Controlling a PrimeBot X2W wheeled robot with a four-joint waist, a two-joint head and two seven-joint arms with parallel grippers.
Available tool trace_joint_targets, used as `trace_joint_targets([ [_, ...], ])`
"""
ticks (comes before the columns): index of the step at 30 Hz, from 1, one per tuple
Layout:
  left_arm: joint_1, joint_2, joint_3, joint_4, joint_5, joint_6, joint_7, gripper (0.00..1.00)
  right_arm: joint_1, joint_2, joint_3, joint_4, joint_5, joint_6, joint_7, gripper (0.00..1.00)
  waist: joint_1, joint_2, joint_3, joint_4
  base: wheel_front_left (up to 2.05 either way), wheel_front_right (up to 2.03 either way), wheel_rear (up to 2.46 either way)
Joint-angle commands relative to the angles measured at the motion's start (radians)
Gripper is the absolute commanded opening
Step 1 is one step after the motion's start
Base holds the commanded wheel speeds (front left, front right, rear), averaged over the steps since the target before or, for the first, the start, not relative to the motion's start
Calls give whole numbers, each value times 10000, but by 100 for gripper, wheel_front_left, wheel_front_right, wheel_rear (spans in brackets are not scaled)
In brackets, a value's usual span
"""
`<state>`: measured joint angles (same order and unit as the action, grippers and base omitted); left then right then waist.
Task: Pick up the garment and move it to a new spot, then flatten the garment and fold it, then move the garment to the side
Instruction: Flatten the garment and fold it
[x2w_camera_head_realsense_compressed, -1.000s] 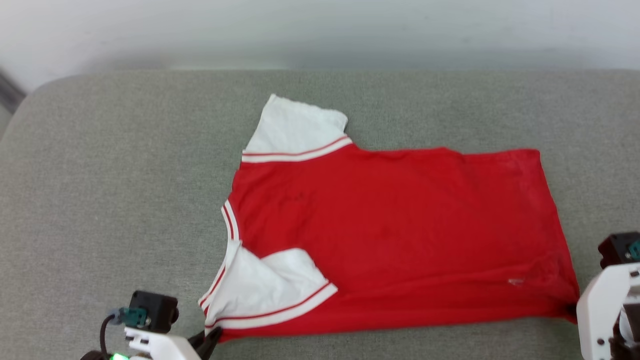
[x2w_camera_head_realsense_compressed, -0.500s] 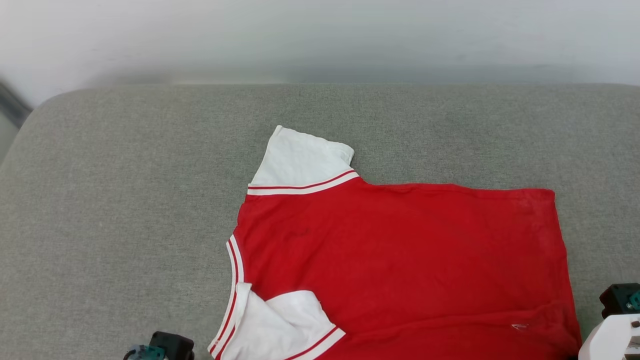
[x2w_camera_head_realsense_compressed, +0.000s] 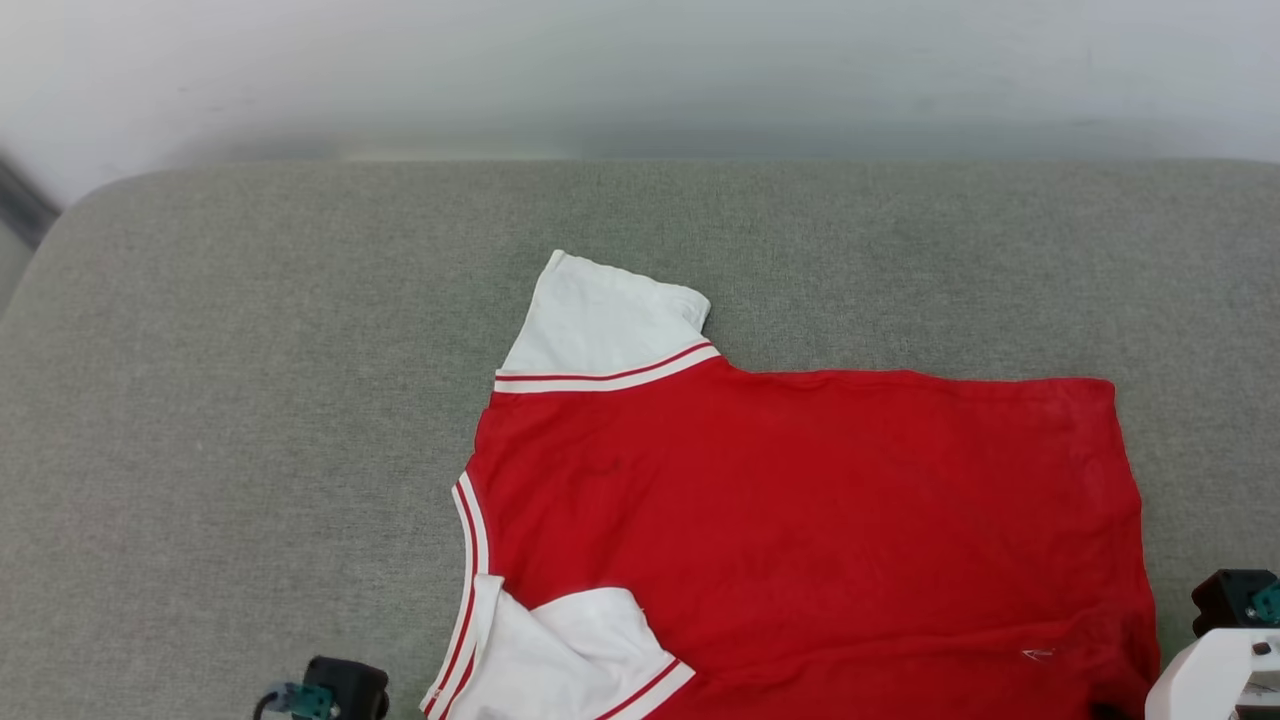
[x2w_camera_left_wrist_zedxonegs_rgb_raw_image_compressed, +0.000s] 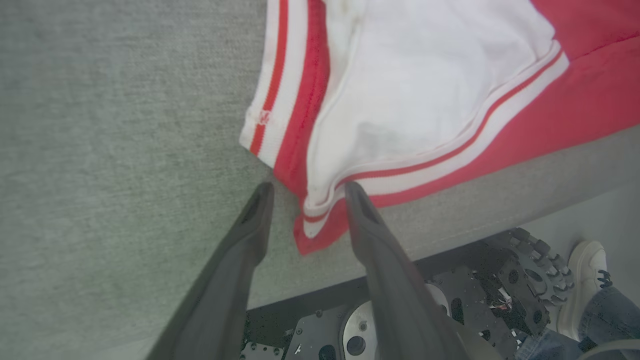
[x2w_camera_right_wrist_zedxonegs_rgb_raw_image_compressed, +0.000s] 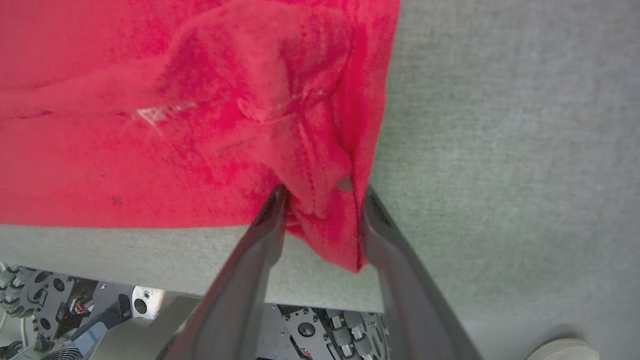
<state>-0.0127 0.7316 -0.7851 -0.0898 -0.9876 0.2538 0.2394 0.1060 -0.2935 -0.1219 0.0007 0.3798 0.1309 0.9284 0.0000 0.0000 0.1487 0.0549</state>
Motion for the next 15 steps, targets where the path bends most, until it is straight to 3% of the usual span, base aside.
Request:
trace_joint_targets([
  [1,-158,-44,122,68,51,-41,-176,100,-134,45,43,49,133,-4,-128,100,0,0,-78,-6,0,0,0],
  [6,-227,-58,593,0,158,-78,-1081,100,-422,-60,-24,-414,465,-4,-957,100,0,0,-356,-53,0,0,0],
  [15,-618,-423,2049,-230,1151,-8,-4488,100,-1156,1,-66,-1487,881,-4,-3820,100,0,0,-704,-201,0,0,0],
])
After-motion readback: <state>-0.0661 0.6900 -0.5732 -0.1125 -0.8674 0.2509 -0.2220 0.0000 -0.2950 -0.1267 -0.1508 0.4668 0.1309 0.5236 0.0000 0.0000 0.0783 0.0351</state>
